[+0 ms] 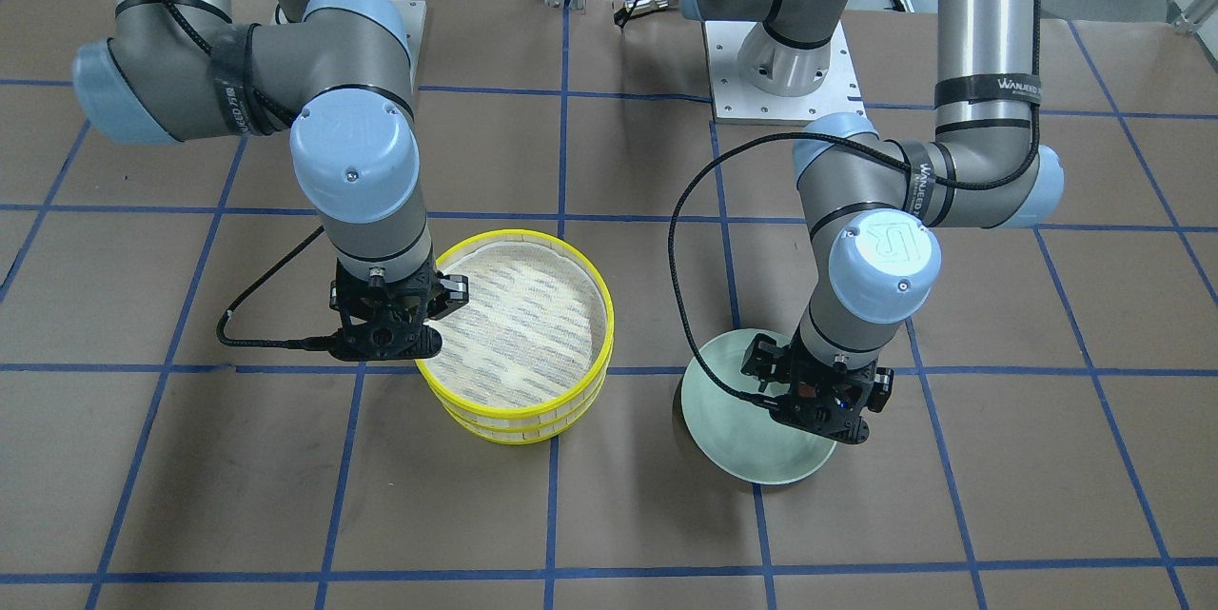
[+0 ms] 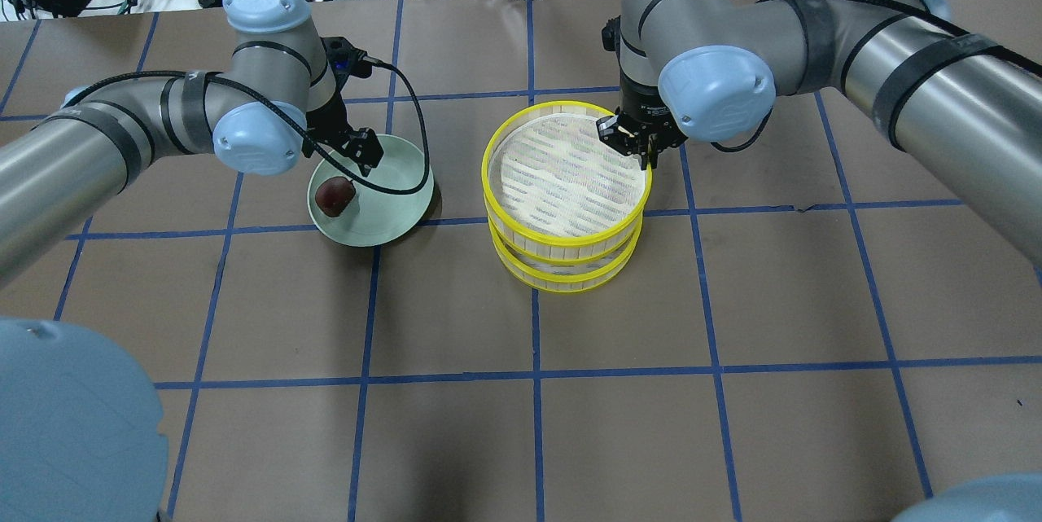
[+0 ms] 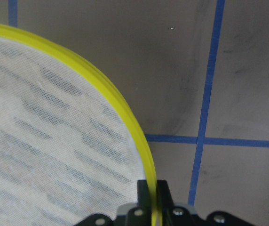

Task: Place buns in different layers of steamer
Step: 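Grasp the brown bun on the plate with the left gripper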

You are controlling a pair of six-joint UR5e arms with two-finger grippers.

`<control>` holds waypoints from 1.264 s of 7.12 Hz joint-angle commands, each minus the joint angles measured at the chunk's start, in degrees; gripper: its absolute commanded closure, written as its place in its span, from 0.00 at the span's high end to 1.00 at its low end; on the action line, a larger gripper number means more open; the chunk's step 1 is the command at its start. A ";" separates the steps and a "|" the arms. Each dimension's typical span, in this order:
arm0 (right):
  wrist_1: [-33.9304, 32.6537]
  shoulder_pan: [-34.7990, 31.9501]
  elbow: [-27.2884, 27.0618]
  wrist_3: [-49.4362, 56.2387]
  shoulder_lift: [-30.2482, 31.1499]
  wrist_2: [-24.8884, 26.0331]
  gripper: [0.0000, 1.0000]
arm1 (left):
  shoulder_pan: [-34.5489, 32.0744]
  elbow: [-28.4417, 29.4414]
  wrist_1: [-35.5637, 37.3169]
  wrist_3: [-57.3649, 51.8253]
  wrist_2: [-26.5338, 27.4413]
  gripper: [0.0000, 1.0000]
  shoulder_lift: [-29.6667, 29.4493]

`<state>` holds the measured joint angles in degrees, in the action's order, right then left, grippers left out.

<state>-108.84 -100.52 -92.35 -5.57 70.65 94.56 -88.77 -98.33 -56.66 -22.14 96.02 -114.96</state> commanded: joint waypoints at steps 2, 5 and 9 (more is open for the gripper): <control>-4.01 -0.38 -2.39 0.12 -0.34 0.45 0.00 | 0.18 -1.87 0.14 -3.61 0.30 1.00 -2.28; -3.57 -0.56 -3.97 0.73 0.19 2.12 0.00 | 0.18 -1.52 0.23 -4.22 0.22 0.48 -3.87; -3.22 -0.65 -3.97 0.73 0.27 1.60 1.00 | 0.27 -0.12 0.67 -3.43 -0.05 0.00 -3.52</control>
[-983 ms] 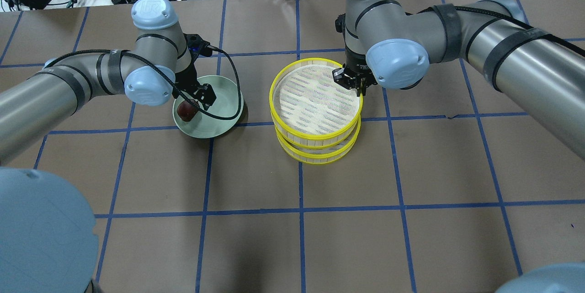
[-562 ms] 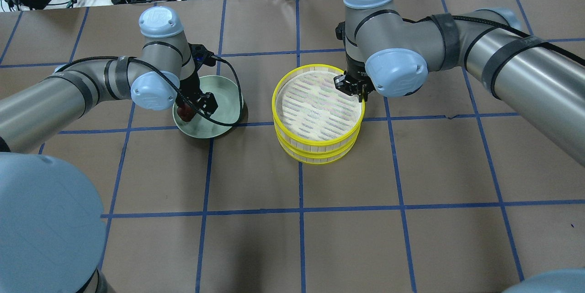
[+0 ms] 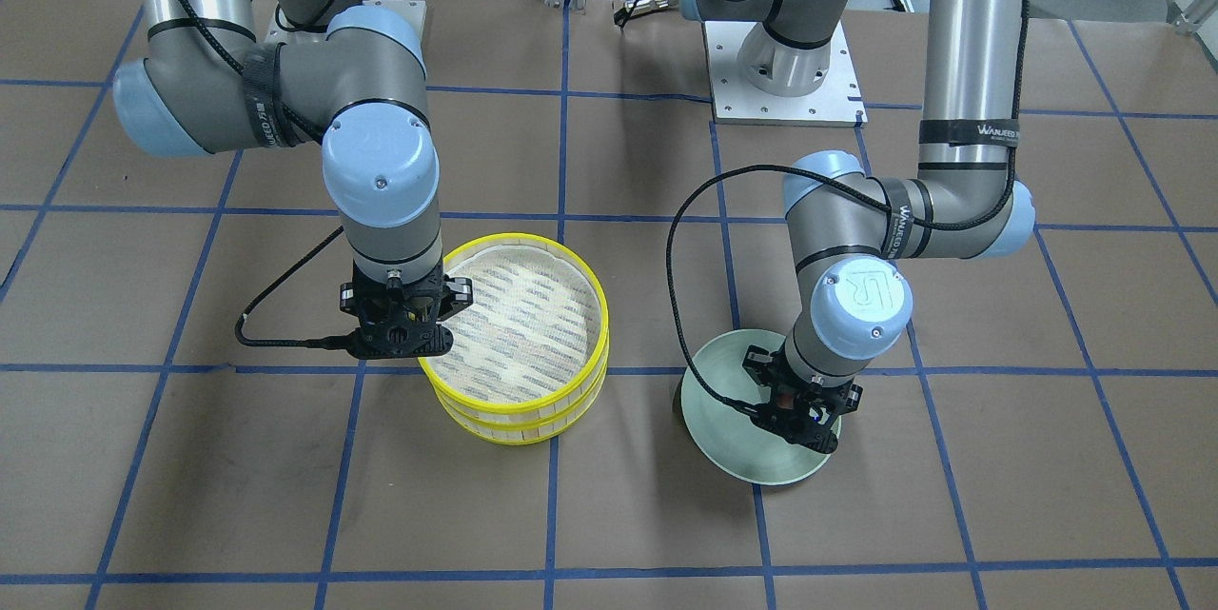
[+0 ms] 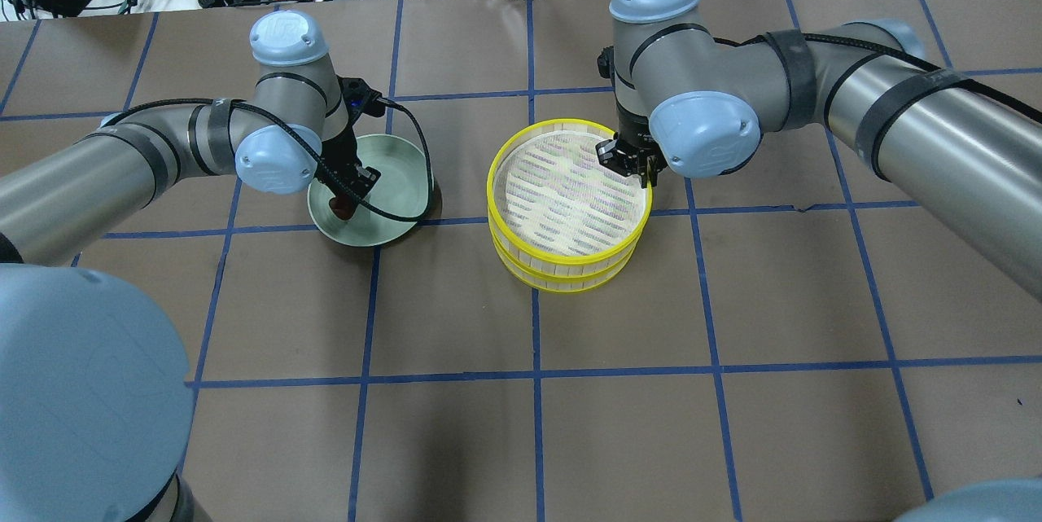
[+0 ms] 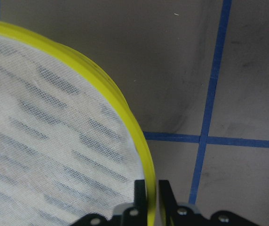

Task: Place buns in different layers of steamer
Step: 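Grasp the brown bun on the plate with the left gripper, then lower the brown bun into the top tier while the right gripper lifts away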

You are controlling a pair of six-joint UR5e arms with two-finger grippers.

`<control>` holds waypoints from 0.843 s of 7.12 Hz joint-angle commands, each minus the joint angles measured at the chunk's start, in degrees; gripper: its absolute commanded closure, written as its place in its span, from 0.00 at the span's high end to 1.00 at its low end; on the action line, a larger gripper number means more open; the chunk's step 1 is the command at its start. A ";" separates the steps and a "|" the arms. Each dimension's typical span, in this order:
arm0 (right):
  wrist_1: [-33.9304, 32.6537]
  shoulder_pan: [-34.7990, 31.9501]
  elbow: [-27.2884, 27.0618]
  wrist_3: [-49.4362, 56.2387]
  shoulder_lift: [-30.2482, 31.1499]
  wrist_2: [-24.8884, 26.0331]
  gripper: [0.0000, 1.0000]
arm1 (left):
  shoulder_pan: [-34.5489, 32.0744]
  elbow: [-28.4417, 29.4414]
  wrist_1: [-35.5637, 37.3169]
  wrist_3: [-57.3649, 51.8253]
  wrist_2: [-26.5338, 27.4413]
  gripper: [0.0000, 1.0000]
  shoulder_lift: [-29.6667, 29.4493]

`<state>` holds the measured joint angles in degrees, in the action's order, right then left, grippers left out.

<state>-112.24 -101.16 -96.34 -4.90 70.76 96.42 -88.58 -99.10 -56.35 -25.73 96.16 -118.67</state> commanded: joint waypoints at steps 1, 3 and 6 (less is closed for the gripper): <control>0.17 0.08 0.80 0.15 1.38 -0.61 1.00 | -0.01 1.62 0.28 2.42 -0.45 0.00 0.89; 8.64 1.39 3.07 0.41 12.06 -4.54 1.00 | -0.28 4.25 -0.50 7.88 -1.51 0.00 3.51; 21.70 1.75 10.90 0.85 20.54 -6.66 1.00 | -6.32 8.14 -7.37 26.56 -7.21 0.00 9.32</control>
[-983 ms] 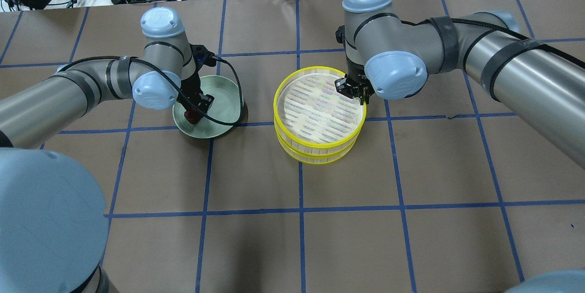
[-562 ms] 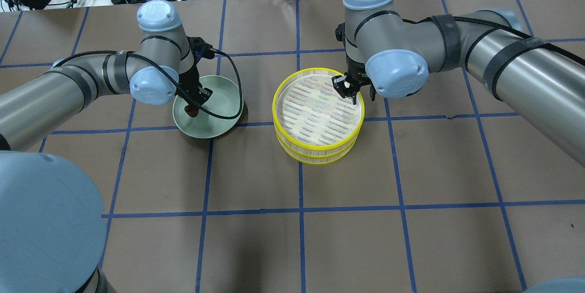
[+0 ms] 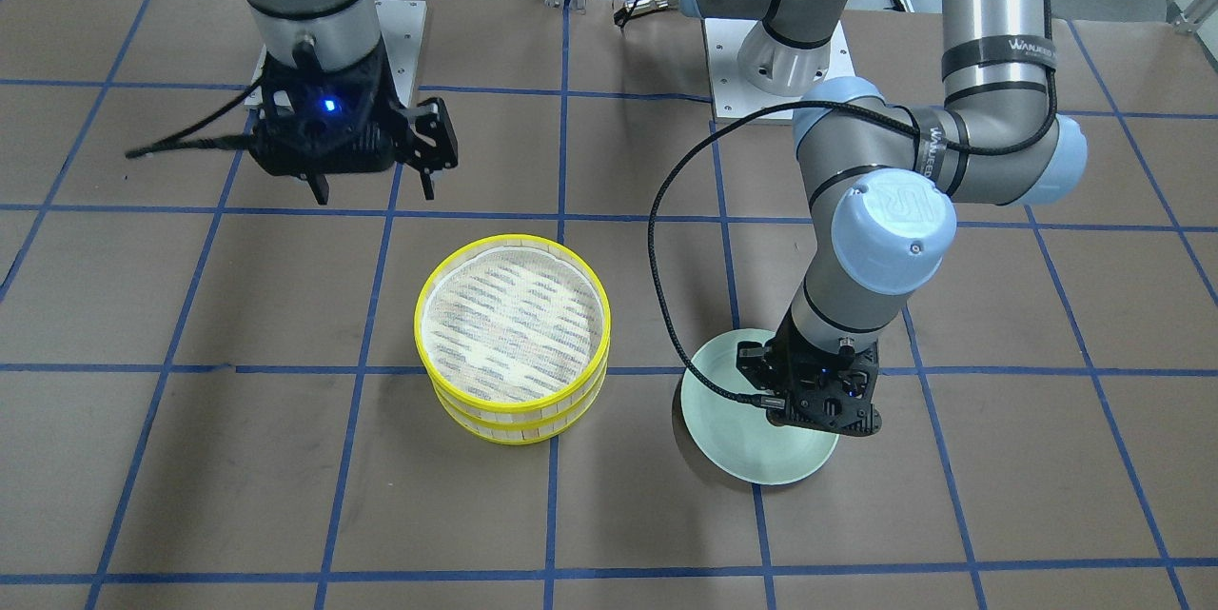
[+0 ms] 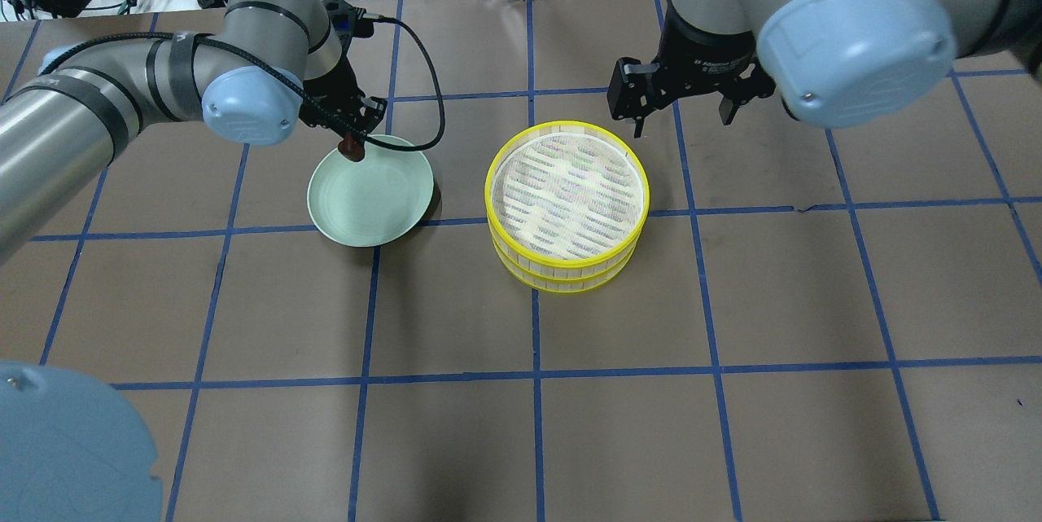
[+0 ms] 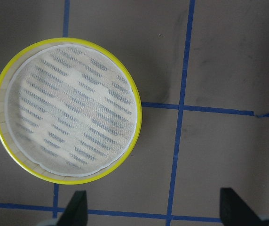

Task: Place buns in different layers of steamer
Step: 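Lower the brown bun into the top tier while the right gripper lifts away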

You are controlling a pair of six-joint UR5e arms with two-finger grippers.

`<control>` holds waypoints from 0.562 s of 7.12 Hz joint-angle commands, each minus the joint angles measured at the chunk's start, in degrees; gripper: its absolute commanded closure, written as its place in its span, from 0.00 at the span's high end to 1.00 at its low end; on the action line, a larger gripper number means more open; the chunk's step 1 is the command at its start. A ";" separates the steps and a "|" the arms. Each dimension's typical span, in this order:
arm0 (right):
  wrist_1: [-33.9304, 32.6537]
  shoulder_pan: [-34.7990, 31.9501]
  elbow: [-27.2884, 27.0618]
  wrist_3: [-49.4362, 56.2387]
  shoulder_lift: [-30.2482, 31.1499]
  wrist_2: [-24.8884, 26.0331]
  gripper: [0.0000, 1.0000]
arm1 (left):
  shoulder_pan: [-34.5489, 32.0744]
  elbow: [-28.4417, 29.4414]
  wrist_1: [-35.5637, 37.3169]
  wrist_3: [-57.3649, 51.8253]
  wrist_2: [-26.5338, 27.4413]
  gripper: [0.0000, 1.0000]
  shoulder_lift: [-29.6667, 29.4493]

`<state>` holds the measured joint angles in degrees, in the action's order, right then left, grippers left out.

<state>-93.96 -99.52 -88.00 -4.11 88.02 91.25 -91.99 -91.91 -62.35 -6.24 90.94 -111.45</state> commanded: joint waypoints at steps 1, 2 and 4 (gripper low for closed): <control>5.78 0.37 2.31 0.15 3.30 -0.91 1.00 | -5.89 0.94 -1.38 12.95 -3.04 0.00 2.99; 6.50 1.94 2.40 0.24 3.30 -0.99 1.00 | -8.70 0.77 -1.38 20.66 -6.88 0.00 3.34; 7.12 8.26 2.75 1.90 3.47 -1.87 1.00 | -13.10 0.15 -1.20 33.26 -13.99 0.00 2.73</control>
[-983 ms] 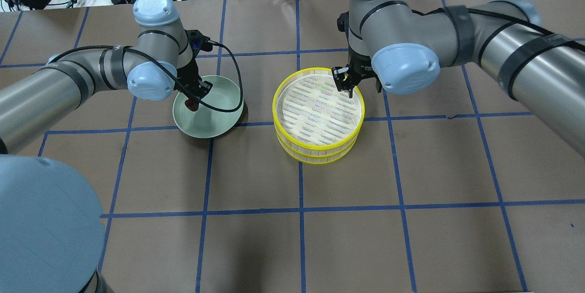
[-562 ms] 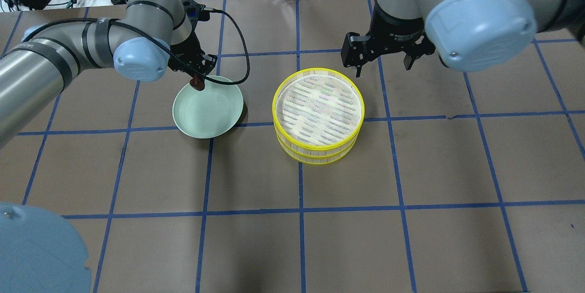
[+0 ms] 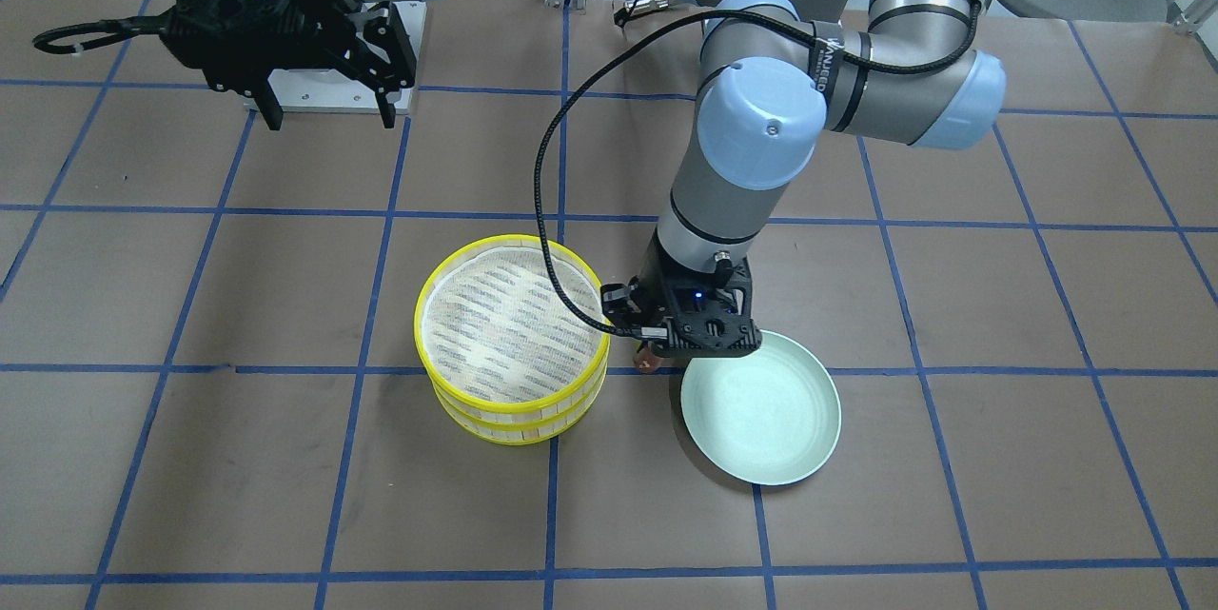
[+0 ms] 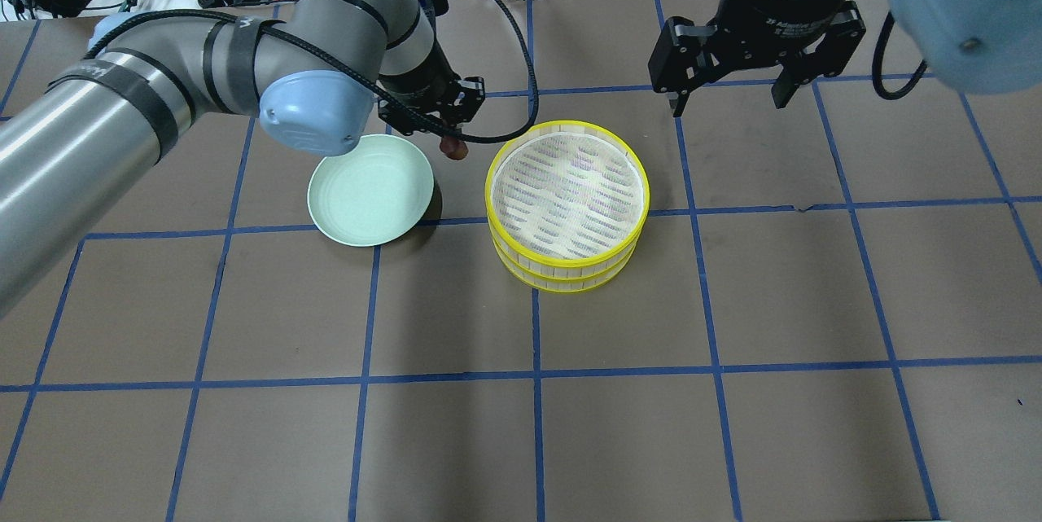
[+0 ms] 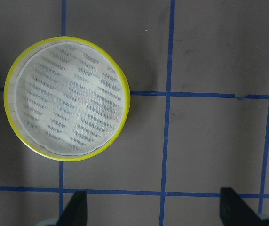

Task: Place buns in different layers of steamer
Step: 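Lower the brown bun into the top tier while the right gripper lifts away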

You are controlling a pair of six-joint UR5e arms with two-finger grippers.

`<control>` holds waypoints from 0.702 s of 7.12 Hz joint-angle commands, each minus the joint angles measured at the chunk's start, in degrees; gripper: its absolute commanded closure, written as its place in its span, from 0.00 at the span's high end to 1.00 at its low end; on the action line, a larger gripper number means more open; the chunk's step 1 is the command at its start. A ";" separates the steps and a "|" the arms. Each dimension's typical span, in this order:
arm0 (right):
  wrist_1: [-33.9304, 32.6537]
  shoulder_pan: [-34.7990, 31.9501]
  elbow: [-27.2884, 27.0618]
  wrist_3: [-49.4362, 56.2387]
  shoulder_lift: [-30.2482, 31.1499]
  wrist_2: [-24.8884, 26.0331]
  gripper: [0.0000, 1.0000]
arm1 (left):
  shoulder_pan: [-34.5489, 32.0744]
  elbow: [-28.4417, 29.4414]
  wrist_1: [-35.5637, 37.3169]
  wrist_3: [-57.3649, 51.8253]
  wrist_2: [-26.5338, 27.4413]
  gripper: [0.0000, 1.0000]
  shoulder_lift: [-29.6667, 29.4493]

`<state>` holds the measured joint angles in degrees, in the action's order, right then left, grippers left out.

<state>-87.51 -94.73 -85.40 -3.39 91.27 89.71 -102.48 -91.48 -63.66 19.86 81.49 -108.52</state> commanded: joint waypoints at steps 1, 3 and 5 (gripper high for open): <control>0.85 3.41 0.06 1.37 0.31 -0.41 1.00 | -4.29 -0.54 0.90 10.86 -6.15 0.00 -0.89; 1.03 3.50 -0.03 1.45 0.32 -0.59 1.00 | -5.28 -0.63 1.70 11.51 -10.00 0.35 -1.52; 1.12 3.50 -0.47 1.63 0.32 -0.59 1.00 | -5.28 -1.07 1.61 12.13 -10.74 1.00 -1.69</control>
<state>-86.45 -91.27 -85.65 -1.83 91.58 89.17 -107.68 -92.32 -62.02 31.57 71.46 -110.09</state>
